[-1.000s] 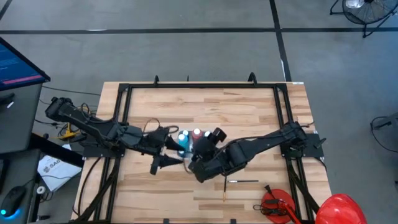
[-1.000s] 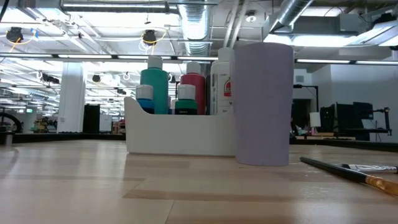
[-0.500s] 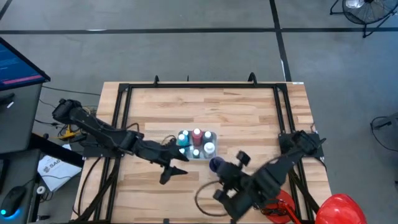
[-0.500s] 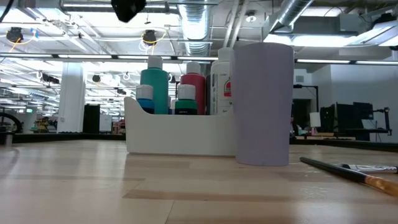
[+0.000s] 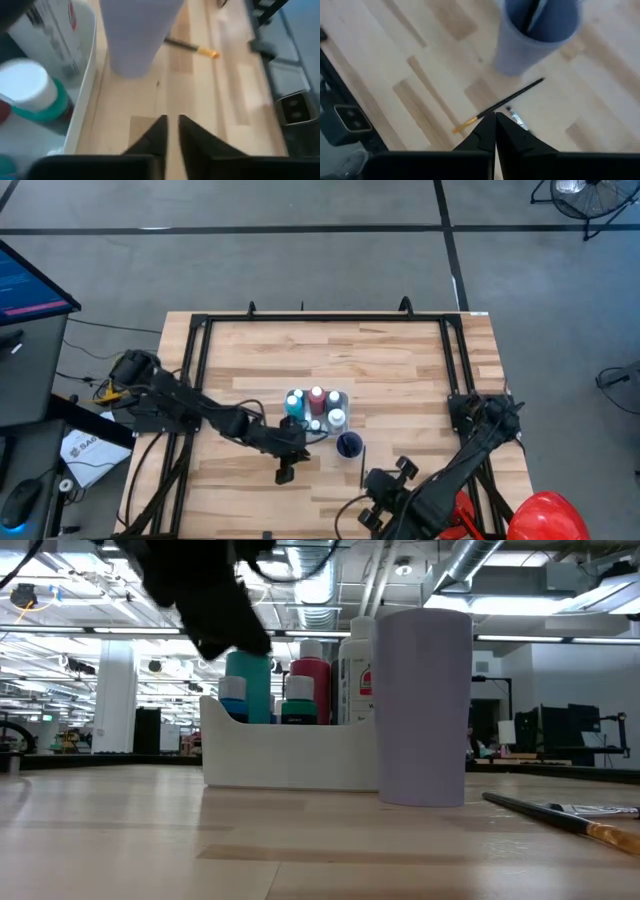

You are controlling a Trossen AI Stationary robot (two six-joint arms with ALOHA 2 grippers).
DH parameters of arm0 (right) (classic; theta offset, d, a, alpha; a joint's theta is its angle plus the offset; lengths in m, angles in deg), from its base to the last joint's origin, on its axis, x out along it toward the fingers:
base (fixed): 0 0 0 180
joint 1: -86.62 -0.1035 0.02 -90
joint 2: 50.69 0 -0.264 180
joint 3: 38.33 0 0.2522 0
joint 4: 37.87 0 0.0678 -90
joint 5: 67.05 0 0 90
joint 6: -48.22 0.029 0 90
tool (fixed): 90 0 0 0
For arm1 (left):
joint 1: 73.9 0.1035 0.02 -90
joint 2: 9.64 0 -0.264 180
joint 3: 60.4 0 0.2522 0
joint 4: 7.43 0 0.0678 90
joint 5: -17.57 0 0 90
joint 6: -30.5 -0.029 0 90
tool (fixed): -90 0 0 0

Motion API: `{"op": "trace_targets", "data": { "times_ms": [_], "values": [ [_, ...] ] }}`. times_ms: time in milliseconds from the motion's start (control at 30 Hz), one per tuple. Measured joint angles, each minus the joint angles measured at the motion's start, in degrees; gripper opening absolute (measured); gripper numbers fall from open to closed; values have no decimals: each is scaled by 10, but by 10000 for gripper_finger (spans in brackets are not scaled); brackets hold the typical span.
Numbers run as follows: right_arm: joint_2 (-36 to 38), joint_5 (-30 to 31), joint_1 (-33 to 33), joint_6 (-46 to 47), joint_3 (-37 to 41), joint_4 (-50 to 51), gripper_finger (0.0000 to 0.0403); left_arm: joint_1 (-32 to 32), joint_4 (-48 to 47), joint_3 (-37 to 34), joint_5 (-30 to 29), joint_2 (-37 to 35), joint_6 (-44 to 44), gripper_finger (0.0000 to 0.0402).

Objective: Pick & Place Paint Supplies
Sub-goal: Adjust the white bin

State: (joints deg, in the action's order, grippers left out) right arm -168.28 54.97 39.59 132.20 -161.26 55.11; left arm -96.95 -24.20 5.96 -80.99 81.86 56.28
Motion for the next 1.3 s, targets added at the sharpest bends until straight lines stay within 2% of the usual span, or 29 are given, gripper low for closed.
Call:
{"op": "trace_targets", "data": {
  "times_ms": [67, 167, 267, 400, 500, 600, 833, 1067, 1300],
  "values": [
    [2, -5, -3, -1, 35, -36, 1, 3, 5, 0, 0, 18, 2, 12],
    [24, 0, -3, 3, 81, -40, 1, 6, 10, 0, -16, 32, 2, 6],
    [84, 19, -6, -6, 159, -78, 0, 6, 2, 0, -51, 40, -20, 1],
    [177, 19, -6, -19, 322, -237, 0, 15, -3, 0, -63, 40, -86, 0],
    [247, 19, -6, -31, 425, -352, 0, 33, -12, 0, -44, 40, -83, 0],
    [287, 19, 3, -50, 488, -400, 0, 47, -12, 1, -42, 40, -67, 0],
    [311, 18, 40, -134, 507, -410, 0, 66, -29, 1, -46, 68, -44, 0],
    [317, 16, 53, -141, 507, -371, 0, 67, -28, 5, -56, 78, -42, 0],
    [336, 17, 53, -141, 507, -337, 0, 98, -30, 17, -41, 79, -24, 0]
  ]
}}
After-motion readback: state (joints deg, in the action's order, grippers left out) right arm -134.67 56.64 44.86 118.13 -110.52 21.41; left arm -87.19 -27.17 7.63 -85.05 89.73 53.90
